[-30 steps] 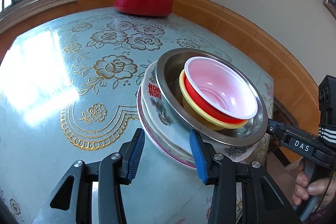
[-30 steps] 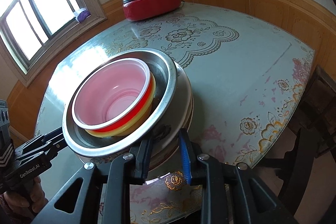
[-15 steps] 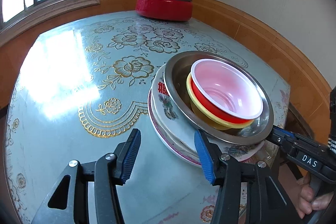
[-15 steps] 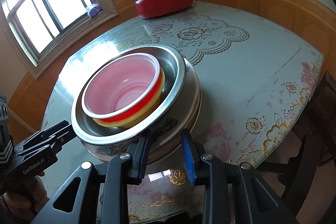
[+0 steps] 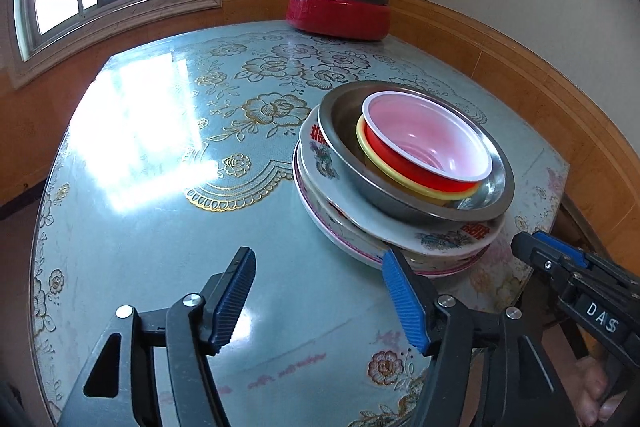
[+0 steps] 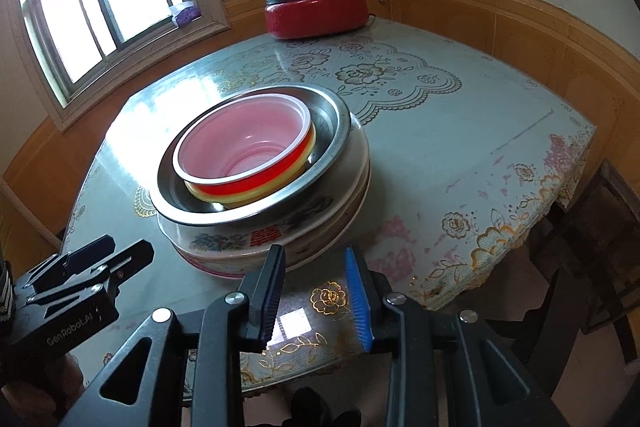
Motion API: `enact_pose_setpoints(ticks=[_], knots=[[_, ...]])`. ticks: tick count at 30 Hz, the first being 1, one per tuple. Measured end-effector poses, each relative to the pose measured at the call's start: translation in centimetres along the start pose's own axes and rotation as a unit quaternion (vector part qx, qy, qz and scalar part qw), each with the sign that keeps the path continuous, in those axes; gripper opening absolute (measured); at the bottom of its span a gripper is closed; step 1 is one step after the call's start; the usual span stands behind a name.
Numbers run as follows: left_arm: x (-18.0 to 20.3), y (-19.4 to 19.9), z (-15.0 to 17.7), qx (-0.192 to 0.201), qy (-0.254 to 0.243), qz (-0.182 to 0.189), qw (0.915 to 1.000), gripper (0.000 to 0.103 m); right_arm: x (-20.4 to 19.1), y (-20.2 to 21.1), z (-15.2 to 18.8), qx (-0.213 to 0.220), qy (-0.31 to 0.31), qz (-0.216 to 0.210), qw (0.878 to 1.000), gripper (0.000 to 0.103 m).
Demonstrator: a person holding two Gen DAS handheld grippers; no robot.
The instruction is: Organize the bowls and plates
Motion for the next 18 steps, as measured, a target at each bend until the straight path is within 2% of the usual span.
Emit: enact_pose_setpoints(ticks=[4, 5, 7, 14, 18], knots=[[-0.1, 0.6, 0.2, 0.009, -0.008, 0.005, 0.9999, 0.076, -0.4, 1.4, 0.5, 0.023, -0.007, 0.038, 0.999, 0.041], [0.0, 0.7, 0.2, 0.013, -0.014, 0.008, 0.9998, 0.08, -0.5, 1.6, 0.6, 0.031, -0.006, 0.051, 0.998, 0.041], [0.0, 0.9, 0.1, 0.02, -0.024, 0.013, 0.9994, 0.082, -1.0, 1.8, 1.0, 0.039, -0.011, 0.071, 0.997, 0.041], [-0.9, 1.4, 0.4, 0.035, -0.07, 0.035, 0.9963, 0.098, -3.3, 1.1, 2.5, 0.039, -0.042, 0.099, 0.993, 0.041], [-1.5, 1.3, 0.0, 0.043, -0.082, 0.045, 0.9947, 0.099, -4.1, 1.0, 2.9, 0.044, -0.058, 0.11, 0.991, 0.041]])
Point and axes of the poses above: each gripper's, at about its wrist camera, not at the fingertips, and y roughly against the way its jaws point, x to its right, z to its underside, the point moved 4 cm from there along -y, roughly the way its jaws point, and after that the axes turned 1 degree about x, right-handed, at the moved point
